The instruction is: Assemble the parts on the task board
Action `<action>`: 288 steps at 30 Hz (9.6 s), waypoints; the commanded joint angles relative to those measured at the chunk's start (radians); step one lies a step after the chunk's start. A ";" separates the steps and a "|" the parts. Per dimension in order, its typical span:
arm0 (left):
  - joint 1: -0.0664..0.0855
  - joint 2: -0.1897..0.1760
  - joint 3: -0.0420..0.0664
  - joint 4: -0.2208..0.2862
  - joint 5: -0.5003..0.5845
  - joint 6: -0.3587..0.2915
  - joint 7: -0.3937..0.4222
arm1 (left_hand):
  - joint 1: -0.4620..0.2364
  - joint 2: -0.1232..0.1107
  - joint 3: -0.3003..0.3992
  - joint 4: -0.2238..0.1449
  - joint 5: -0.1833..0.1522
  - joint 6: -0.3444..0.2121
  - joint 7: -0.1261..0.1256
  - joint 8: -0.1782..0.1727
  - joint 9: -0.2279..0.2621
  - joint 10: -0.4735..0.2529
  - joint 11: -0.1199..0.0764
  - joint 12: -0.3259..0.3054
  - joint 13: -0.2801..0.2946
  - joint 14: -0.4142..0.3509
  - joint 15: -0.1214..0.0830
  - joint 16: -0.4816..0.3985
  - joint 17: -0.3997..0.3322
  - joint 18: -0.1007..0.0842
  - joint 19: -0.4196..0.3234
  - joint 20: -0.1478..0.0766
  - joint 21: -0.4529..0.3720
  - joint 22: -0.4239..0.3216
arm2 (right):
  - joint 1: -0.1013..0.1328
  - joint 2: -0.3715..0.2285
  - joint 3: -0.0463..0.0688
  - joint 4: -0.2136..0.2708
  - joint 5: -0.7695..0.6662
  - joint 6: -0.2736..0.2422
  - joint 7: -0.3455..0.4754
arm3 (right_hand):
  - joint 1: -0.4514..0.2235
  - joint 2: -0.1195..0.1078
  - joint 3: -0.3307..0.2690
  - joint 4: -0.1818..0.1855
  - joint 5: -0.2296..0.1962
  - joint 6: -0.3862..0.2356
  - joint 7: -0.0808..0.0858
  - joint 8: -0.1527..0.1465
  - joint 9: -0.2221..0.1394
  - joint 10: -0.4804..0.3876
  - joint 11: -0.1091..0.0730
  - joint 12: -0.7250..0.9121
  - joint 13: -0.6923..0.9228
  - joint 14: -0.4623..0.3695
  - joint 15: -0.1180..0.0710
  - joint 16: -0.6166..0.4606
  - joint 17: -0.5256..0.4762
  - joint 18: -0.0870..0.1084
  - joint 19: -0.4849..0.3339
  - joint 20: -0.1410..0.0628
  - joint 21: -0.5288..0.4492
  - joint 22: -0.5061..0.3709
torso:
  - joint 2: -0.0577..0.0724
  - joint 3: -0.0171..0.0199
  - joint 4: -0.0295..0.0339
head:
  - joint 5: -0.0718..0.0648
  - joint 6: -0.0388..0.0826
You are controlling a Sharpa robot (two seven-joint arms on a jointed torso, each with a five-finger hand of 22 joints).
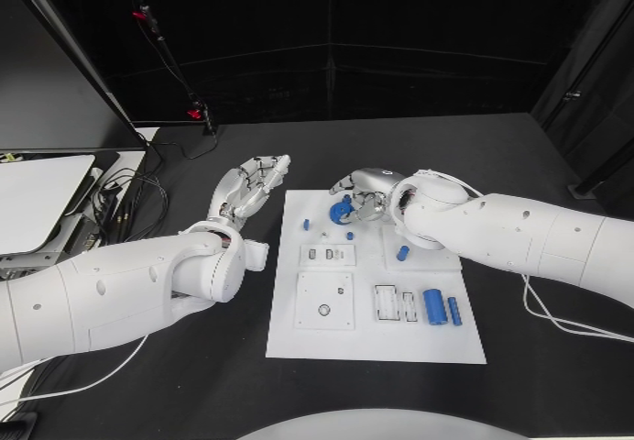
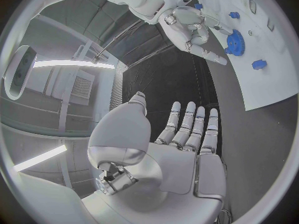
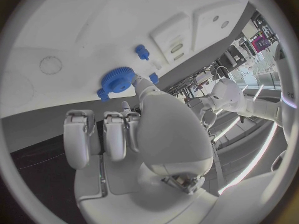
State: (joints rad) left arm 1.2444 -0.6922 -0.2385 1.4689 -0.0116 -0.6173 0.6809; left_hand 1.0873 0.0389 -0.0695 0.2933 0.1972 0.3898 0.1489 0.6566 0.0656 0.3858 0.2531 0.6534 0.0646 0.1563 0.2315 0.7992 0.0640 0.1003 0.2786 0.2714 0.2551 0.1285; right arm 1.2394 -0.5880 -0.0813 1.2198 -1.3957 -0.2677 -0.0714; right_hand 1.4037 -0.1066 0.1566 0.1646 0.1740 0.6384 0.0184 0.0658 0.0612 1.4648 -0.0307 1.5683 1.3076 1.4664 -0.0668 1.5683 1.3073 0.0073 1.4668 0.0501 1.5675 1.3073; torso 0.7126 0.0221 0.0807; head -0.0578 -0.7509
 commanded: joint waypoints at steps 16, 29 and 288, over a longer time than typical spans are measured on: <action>0.001 -0.003 0.001 -0.001 -0.006 0.007 0.251 | 0.002 0.015 -0.006 -0.002 0.007 0.007 0.142 -0.006 0.000 0.007 0.002 0.001 -0.001 0.004 0.006 0.002 0.000 0.010 -0.001 0.004 0.005 0.002 | 0.018 -0.333 0.001 0.195 0.353 -0.214 0.226 | 0.000 0.002 -0.066 0.075 -0.068 0.240 0.093 0.092 0.034 0.106 0.073 0.003 0.263 0.104 0.050 0.002 0.263 -0.007 0.104 0.034 0.003 0.263 | -0.002 -0.0023 -0.0045 | -0.036 0.006; 0.000 -0.004 0.001 -0.006 -0.006 0.007 0.252 | 0.004 0.016 -0.007 -0.002 0.008 0.008 0.142 -0.006 0.000 0.008 0.002 0.002 -0.001 0.005 0.006 0.002 0.000 0.010 0.000 0.005 0.006 0.002 | 0.010 -0.465 -0.001 0.170 0.313 -0.190 0.218 | 0.014 0.004 -0.065 0.078 -0.065 0.245 0.092 0.091 0.033 0.106 0.070 0.003 0.263 0.104 0.052 0.002 0.263 -0.007 0.104 0.040 0.003 0.263 | -0.004 -0.0014 -0.0028 | -0.078 0.010; 0.096 -0.108 0.001 0.065 -0.670 0.136 -0.462 | 0.011 -0.009 -0.119 -0.001 0.063 0.016 0.008 0.036 0.006 0.650 -0.174 0.269 0.172 0.834 -0.197 0.205 0.217 0.083 0.690 -0.118 0.456 0.195 | -0.047 -0.424 0.002 0.589 0.528 -0.397 0.120 | -0.099 -0.024 -0.176 0.127 -0.057 0.186 0.187 0.026 0.009 0.106 0.161 0.003 0.263 0.104 0.137 0.002 0.263 -0.007 0.102 0.127 0.001 0.262 | -0.015 -0.0016 -0.0073 | 0.018 -0.057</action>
State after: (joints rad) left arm 1.3349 -0.7993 -0.2382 1.5283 -0.5262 -0.5584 0.4183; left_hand 1.0950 0.0350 -0.1863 0.2913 0.2560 0.3962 0.1503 0.6914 0.0707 1.0188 0.0821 0.9142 0.2284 0.9756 0.0388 0.9965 0.2712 0.1723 0.9594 0.1576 0.7012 0.3176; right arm 1.1905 -1.0074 -0.0789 1.8020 -1.0678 -0.7157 -0.0321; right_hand 1.3030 -0.1387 -0.0221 0.2966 0.1102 0.8186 0.2052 0.0861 0.0697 1.4668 0.1254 1.5683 1.3075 1.4633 0.0626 1.5683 1.3073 0.0073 1.4666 0.1719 1.5675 1.3073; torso 0.6997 0.0208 0.0767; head -0.0388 -0.8075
